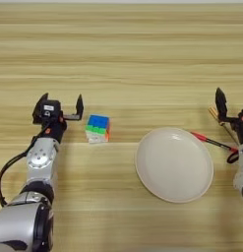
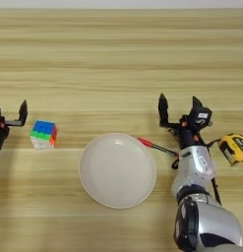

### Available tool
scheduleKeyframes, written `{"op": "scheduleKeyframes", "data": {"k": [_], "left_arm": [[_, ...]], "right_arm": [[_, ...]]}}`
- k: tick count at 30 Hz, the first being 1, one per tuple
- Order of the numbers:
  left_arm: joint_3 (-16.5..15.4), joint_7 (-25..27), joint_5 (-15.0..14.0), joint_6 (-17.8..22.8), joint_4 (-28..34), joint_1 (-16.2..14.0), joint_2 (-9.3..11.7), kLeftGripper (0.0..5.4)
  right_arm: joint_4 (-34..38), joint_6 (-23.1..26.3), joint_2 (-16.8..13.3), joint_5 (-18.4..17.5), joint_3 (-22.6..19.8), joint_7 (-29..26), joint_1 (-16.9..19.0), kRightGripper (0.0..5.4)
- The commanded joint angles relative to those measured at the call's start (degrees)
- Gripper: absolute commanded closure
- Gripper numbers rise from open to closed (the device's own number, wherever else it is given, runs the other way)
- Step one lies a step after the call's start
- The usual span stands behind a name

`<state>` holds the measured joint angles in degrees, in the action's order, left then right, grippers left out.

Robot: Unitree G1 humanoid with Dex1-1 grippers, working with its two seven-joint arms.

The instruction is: Move the objects on the table

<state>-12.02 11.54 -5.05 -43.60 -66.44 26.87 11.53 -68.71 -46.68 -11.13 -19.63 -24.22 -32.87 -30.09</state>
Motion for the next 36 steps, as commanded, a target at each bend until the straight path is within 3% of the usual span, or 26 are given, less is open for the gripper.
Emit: {"op": "scheduleKeyframes", "data": {"k": [1,27,36], "left_arm": [[0.28,-0.22,0.38,-0.28,0.31,0.30,-0.39,0.00],[0.71,-0.74,0.68,-0.33,0.42,0.20,-0.50,0.00],[1.77,-2.49,1.66,-0.90,1.35,-0.34,-1.80,0.00]], "right_arm": [[-0.36,0.85,-0.49,0.02,-0.20,-0.19,-0.69,0.03],[-0.34,0.92,-0.72,-0.06,-0.29,-0.37,-0.59,0.03],[-0.28,4.28,-2.22,-2.15,-2.29,-1.36,-0.80,0.03]]}}
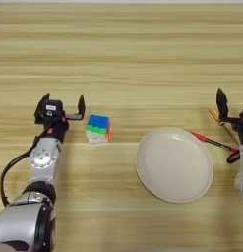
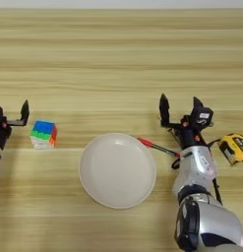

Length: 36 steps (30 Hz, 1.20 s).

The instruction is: Move the objects on the table

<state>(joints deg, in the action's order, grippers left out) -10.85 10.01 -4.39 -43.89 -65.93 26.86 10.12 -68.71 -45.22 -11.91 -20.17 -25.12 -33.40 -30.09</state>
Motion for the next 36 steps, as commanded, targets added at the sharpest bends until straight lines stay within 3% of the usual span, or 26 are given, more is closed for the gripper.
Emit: {"op": "scheduleKeyframes", "data": {"k": [1,13,18,25,30,36], "left_arm": [[0.68,-1.10,1.10,-0.70,1.02,-0.47,-0.52,0.00],[1.55,-2.00,1.66,-1.42,4.45,-3.00,-1.46,0.00],[1.71,-2.22,1.91,-1.26,5.31,-3.46,-1.69,0.00],[1.97,-2.63,2.10,-1.01,5.75,-3.61,-1.84,0.00],[1.99,-2.67,2.10,-1.00,5.77,-3.59,-1.85,0.00],[2.09,-2.84,2.22,-0.99,5.98,-3.60,-1.85,0.00]], "right_arm": [[-0.26,3.72,-1.72,-2.14,-1.84,-0.97,-0.92,0.03],[6.44,4.70,-6.10,-2.18,-1.40,-3.62,-0.37,0.03],[10.39,7.04,-9.18,-0.24,0.69,-4.22,0.88,0.03],[15.06,9.85,-16.69,-0.01,1.12,-7.76,3.08,0.03],[13.92,11.47,-22.87,0.63,1.19,-11.13,4.30,0.03],[9.75,14.33,-28.13,0.44,0.75,-15.31,4.55,0.03]]}}
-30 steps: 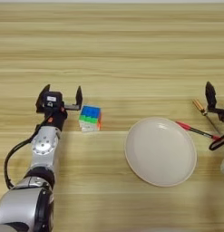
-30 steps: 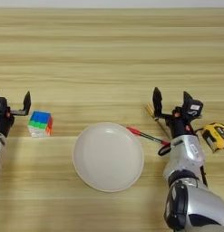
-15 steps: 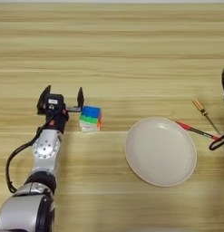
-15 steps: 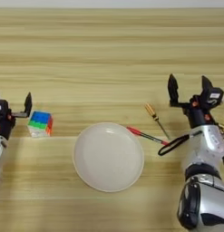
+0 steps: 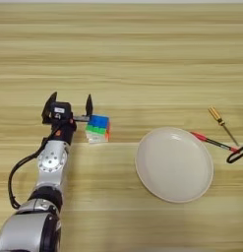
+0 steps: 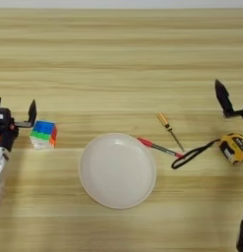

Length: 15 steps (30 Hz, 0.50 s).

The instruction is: Move the objects on the table

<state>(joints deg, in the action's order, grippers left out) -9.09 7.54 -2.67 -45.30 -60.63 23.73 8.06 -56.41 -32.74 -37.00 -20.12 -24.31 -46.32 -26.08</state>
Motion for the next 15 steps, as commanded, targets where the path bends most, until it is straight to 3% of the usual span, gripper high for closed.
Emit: {"op": "scheduleKeyframes", "data": {"k": [1,7,15], "left_arm": [[0.35,-0.38,0.51,0.42,0.71,-0.49,0.22,0.00],[0.25,-0.17,0.19,0.37,0.88,-0.57,0.16,0.00],[0.10,-0.01,0.06,0.40,0.73,-0.51,0.38,0.00]], "right_arm": [[-3.89,2.16,-3.95,0.77,0.01,-2.75,0.48,0.03],[-9.79,5.08,-6.90,2.47,0.84,-4.32,0.27,0.03],[-14.11,9.27,-7.65,5.73,2.80,-4.15,1.62,0.03]]}}
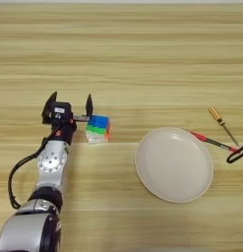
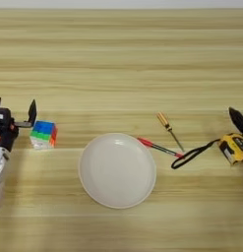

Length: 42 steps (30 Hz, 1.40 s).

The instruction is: Move the objects on the table

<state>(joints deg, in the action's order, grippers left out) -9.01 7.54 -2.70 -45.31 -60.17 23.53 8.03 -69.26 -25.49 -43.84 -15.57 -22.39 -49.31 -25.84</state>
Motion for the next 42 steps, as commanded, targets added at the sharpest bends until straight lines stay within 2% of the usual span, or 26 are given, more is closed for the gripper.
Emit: {"op": "scheduleKeyframes", "data": {"k": [1,16,22,34,42], "left_arm": [[0.01,0.01,0.07,0.42,0.26,-0.30,0.44,0.00],[-0.32,0.12,-0.02,0.40,0.06,-0.25,0.71,0.00],[-0.36,0.07,0.02,0.47,-0.23,-0.04,0.83,0.00],[-0.43,0.06,0.03,0.38,-0.71,0.16,0.93,0.00],[-0.46,-0.01,0.03,0.22,-0.74,0.21,0.96,0.00]], "right_arm": [[-1.38,2.47,-0.75,1.16,0.83,-1.44,1.46,0.03],[-2.41,4.80,-0.16,7.79,6.02,2.03,3.07,0.03],[-3.20,5.72,-0.26,11.07,8.35,7.34,2.91,0.03],[-3.77,8.18,-0.28,13.44,9.72,11.79,1.46,0.03],[-4.69,12.16,0.13,14.12,9.92,13.47,-0.73,0.03]]}}
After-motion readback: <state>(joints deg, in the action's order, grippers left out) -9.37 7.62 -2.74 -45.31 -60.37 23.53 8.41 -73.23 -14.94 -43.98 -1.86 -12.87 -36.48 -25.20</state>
